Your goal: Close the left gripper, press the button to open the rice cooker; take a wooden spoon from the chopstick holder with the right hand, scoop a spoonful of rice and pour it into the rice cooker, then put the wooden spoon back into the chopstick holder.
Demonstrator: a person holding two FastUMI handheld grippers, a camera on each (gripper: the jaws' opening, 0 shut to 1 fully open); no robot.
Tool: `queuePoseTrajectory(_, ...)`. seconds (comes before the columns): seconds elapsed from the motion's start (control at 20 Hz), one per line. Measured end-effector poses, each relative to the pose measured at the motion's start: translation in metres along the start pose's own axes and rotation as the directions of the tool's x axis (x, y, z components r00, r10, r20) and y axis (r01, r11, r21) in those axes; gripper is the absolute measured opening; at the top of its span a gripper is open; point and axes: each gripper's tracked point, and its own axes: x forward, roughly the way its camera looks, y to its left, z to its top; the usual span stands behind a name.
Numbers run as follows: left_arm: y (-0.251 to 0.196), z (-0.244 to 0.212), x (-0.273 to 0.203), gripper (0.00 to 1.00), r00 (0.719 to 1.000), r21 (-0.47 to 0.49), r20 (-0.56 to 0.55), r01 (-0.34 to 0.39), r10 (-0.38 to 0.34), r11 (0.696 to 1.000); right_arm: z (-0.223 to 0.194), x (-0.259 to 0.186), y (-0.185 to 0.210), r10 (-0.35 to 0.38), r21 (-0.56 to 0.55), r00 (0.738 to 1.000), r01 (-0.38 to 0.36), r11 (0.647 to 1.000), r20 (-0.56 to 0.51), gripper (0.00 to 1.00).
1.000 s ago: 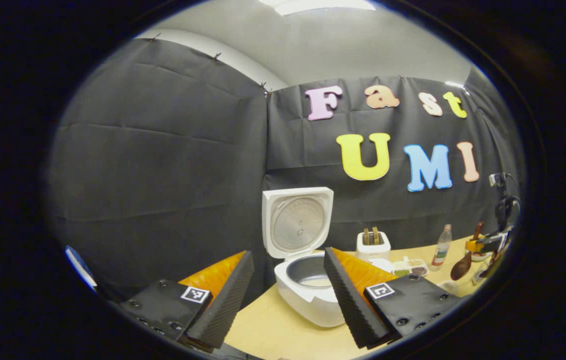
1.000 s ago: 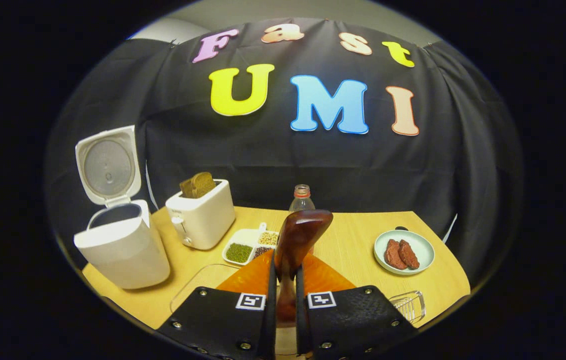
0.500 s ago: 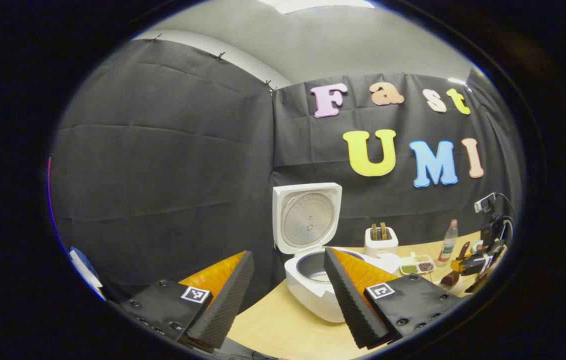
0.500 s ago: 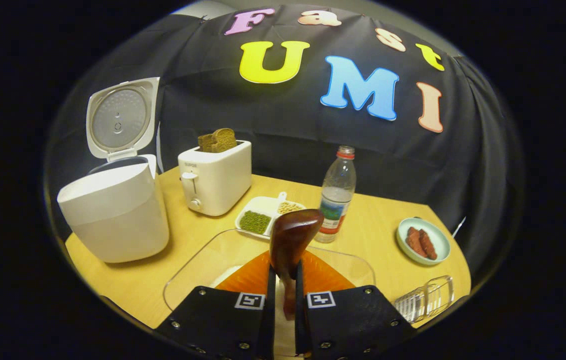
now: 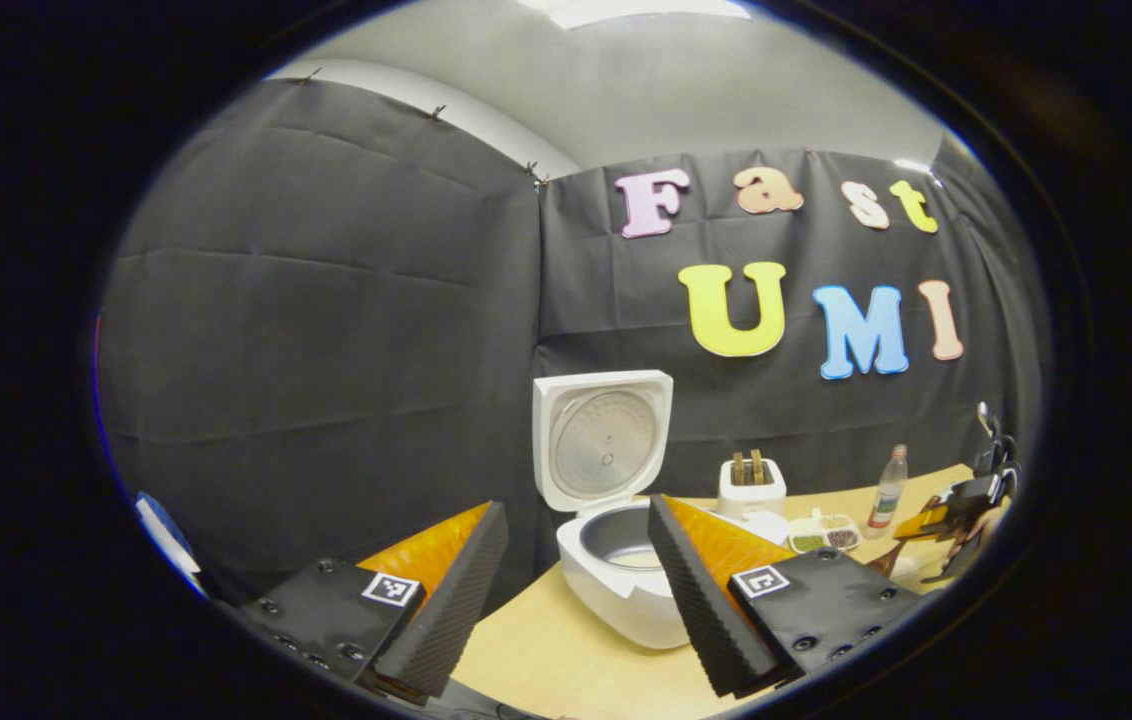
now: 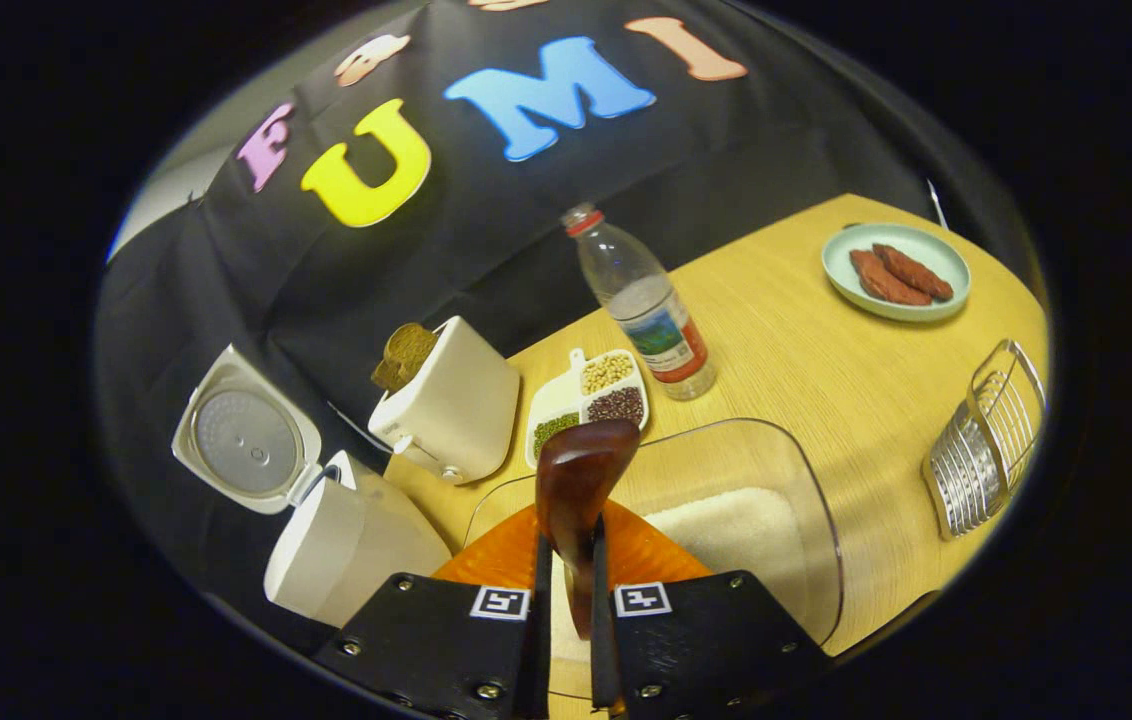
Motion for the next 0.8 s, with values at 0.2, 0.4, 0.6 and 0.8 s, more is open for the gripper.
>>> queuePoseTrajectory(0.2, -0.014, 0.006, 0.000, 0.98, 1.000, -0.006, 0.010, 0.019, -0.019, 1.000, 0.018, -0.015, -0.001, 0.044, 0.118, 0.999, -0.045, 0.992, 0.009, 0.17)
queuePoseTrajectory(0.4, -0.022, 0.013, -0.006, 0.98, 0.999, -0.019, 0.032, 0.028, -0.027, 0.999, 0.037, -0.027, 0.016, 0.106, 0.193, 0.994, -0.108, 0.975, 0.021, 0.16)
queuePoseTrajectory(0.6, -0.021, 0.009, -0.009, 0.98, 0.999, -0.034, 0.026, 0.025, -0.024, 0.999, 0.054, -0.034, 0.039, 0.175, 0.276, 0.984, -0.179, 0.945, 0.039, 0.16)
queuePoseTrajectory(0.8, -0.006, 0.002, -0.010, 0.98, 1.000, -0.039, 0.016, 0.004, -0.004, 0.999, 0.065, -0.037, 0.071, 0.240, 0.319, 0.968, -0.249, 0.914, 0.067, 0.16)
